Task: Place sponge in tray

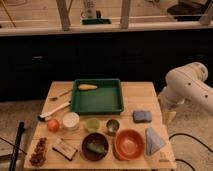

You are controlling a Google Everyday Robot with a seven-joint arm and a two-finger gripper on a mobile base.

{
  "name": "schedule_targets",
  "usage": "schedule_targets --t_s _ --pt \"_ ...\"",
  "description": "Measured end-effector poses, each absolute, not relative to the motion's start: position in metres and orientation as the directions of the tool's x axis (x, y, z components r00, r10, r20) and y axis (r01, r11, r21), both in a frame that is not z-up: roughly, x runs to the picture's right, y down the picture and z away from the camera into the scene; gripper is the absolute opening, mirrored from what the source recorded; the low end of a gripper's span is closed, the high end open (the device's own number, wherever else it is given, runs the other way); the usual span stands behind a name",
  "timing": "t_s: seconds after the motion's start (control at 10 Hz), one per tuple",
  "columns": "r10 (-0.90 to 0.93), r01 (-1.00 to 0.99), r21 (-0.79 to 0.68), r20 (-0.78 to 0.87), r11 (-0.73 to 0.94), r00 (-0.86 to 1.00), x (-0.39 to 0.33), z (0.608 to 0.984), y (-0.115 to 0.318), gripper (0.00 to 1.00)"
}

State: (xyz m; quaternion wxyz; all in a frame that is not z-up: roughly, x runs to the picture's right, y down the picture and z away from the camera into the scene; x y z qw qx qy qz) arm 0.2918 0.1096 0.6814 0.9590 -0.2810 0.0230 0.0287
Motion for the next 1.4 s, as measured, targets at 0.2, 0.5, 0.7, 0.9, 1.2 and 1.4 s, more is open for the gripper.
schedule_targets --t_s 0.2,0.5,0.7,0.9,1.2,1.4 --pt "0.040 -0.067 -0.538 -0.061 0.841 0.997 0.292 0.682 0.110 0.80" --pt "-0.044 0.019 -0.550 -0.033 0.835 0.999 0.281 0.710 0.116 0.80" --pt "-0.075 0.049 -0.556 -0.023 0.829 0.997 0.279 0.721 0.119 0.80" --pt "-0.103 0.083 -0.562 -0.003 0.823 0.995 0.274 0.736 0.121 0.80" --pt "-0.145 0.135 -0.568 0.027 0.812 0.989 0.269 0.762 0.130 0.80" --pt "-0.158 0.153 -0.573 0.041 0.805 0.987 0.268 0.769 0.133 0.80"
